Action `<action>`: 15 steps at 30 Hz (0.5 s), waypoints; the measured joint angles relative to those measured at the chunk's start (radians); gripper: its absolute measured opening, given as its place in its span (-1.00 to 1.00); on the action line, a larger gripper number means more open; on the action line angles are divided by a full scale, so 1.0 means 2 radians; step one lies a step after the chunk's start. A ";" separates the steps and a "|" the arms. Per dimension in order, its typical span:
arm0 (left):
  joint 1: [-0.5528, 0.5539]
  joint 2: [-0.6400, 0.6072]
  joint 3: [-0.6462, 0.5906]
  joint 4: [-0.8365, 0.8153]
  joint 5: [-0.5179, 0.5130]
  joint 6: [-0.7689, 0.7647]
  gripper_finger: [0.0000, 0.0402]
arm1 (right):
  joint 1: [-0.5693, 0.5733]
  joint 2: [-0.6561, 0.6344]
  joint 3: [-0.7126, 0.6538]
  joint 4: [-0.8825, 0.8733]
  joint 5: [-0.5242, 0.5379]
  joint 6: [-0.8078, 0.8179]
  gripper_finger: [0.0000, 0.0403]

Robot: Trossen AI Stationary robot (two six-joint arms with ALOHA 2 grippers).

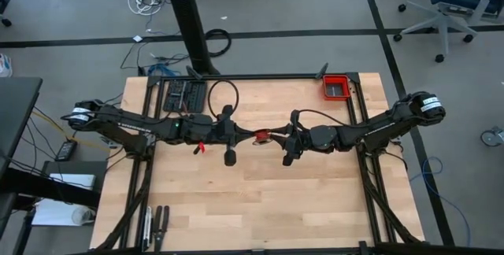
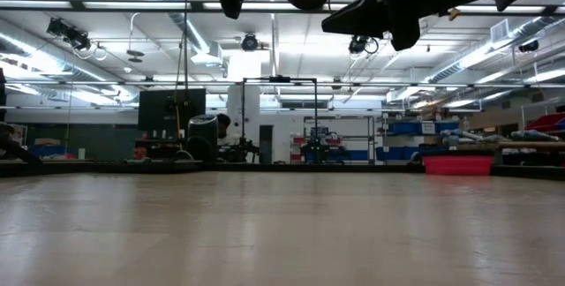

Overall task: Coil cords
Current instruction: Uncoil the red wire from the black spool

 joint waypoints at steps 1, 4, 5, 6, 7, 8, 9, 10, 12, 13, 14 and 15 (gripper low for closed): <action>0.000 0.000 0.000 -0.001 0.000 0.000 -1.00 | 0.000 0.000 0.000 0.000 0.001 0.000 -0.69; 0.000 0.000 0.000 -0.005 0.000 0.000 -1.00 | 0.000 0.000 0.000 0.000 0.001 0.000 -0.71; 0.000 0.000 0.000 -0.007 0.000 0.000 -1.00 | 0.000 0.000 0.000 0.000 0.002 0.000 -0.73; 0.000 0.000 0.000 -0.008 0.000 0.000 -1.00 | 0.000 0.000 0.000 0.000 0.006 0.000 -0.75; 0.000 0.000 0.000 -0.009 0.000 0.000 -1.00 | 0.000 0.000 0.000 0.000 0.010 0.000 -0.78; 0.000 0.000 0.000 -0.010 0.000 0.000 -1.00 | 0.000 0.000 0.000 -0.001 0.012 0.000 -0.81; 0.000 0.000 0.000 -0.011 -0.001 0.000 -1.00 | 0.000 0.000 0.000 -0.001 0.012 0.000 -0.83; 0.000 0.000 0.000 -0.013 -0.005 0.000 -1.00 | 0.000 0.000 0.000 -0.002 0.012 0.000 -0.86; 0.000 0.000 0.000 -0.018 -0.008 0.000 -1.00 | 0.000 0.000 0.000 -0.002 0.012 0.000 -0.92; 0.000 0.000 0.000 -0.018 -0.008 0.000 -1.00 | 0.000 0.000 0.000 -0.002 0.012 0.000 -0.95; 0.000 0.000 0.000 -0.018 -0.008 0.000 -1.00 | 0.000 0.000 0.000 -0.003 0.012 0.000 -0.97; 0.000 0.000 0.000 -0.018 -0.008 0.000 -1.00 | 0.000 0.000 0.000 -0.004 0.012 0.000 -0.98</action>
